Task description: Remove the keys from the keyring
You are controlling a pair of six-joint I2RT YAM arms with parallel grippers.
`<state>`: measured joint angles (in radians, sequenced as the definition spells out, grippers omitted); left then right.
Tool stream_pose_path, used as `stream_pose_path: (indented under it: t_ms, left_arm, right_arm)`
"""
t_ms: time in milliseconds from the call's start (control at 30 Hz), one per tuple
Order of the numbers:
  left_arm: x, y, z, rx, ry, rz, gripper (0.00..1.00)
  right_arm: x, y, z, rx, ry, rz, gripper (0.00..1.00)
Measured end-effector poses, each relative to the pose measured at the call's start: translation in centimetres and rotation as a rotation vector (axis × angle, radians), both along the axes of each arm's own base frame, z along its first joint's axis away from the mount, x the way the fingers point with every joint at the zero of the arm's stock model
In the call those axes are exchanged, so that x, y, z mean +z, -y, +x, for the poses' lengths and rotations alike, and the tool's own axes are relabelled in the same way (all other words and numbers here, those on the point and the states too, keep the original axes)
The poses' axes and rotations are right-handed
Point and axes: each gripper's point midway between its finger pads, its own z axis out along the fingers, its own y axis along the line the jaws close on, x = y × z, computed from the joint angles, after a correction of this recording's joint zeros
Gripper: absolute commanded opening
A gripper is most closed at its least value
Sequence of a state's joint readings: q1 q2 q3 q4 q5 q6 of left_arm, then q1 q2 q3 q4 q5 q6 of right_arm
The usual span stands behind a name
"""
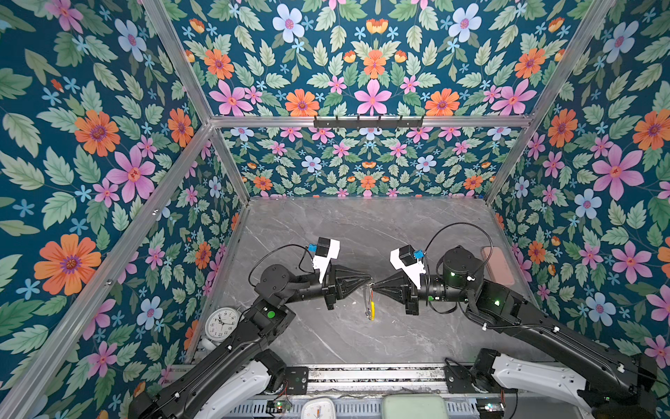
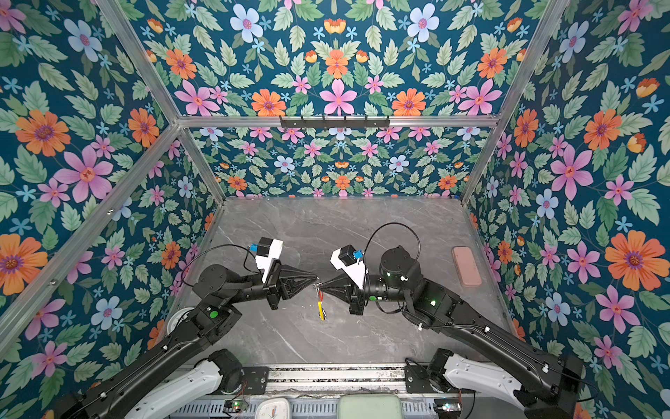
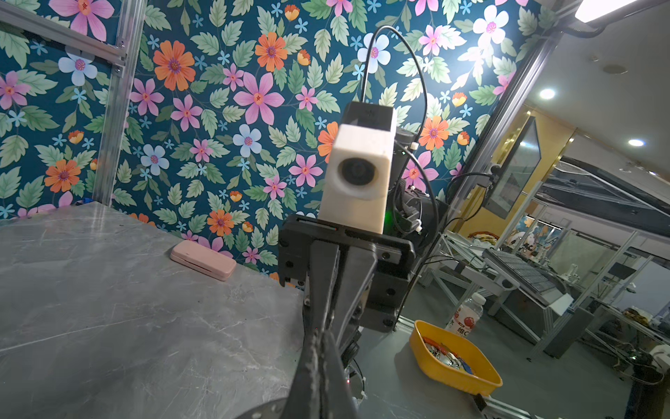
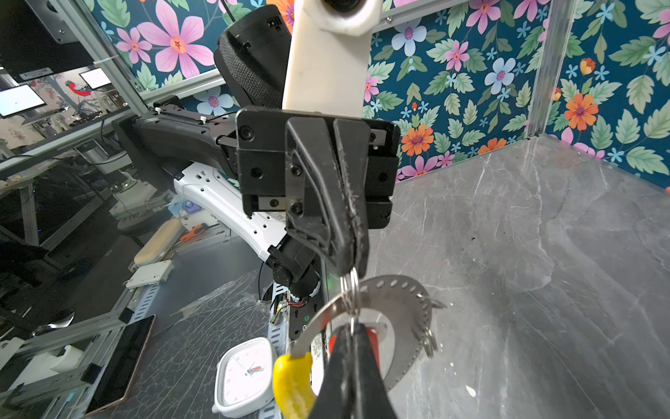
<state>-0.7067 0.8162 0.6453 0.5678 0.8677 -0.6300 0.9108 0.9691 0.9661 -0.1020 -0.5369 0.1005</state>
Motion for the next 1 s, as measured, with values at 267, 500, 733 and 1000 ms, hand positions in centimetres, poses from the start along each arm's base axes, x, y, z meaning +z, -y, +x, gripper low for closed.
stream_pose_path:
  t_ms: [267, 500, 733, 1000]
  left_arm:
    - [0.7, 0.0, -0.2, -0.016, -0.005, -0.030, 0.00]
    - [1.0, -0.2, -0.5, -0.018, 0.020, -0.043, 0.00]
    - [0.0, -0.3, -0.5, -0.013, 0.035, -0.043, 0.00]
    - [0.2, -0.5, -0.4, 0.004, 0.057, -0.071, 0.00]
  right_arm:
    - [0.3, -0.1, -0.1, 0.007, 0.014, 0.020, 0.00]
    - [1.2, 0.7, -0.3, -0.014, 0.018, 0.014, 0.41]
    - [2.9, 1.5, 0.2, -0.040, 0.036, 0.063, 0.49]
    - [3.0, -0.4, 0.4, 0.023, -0.022, 0.106, 0.37]
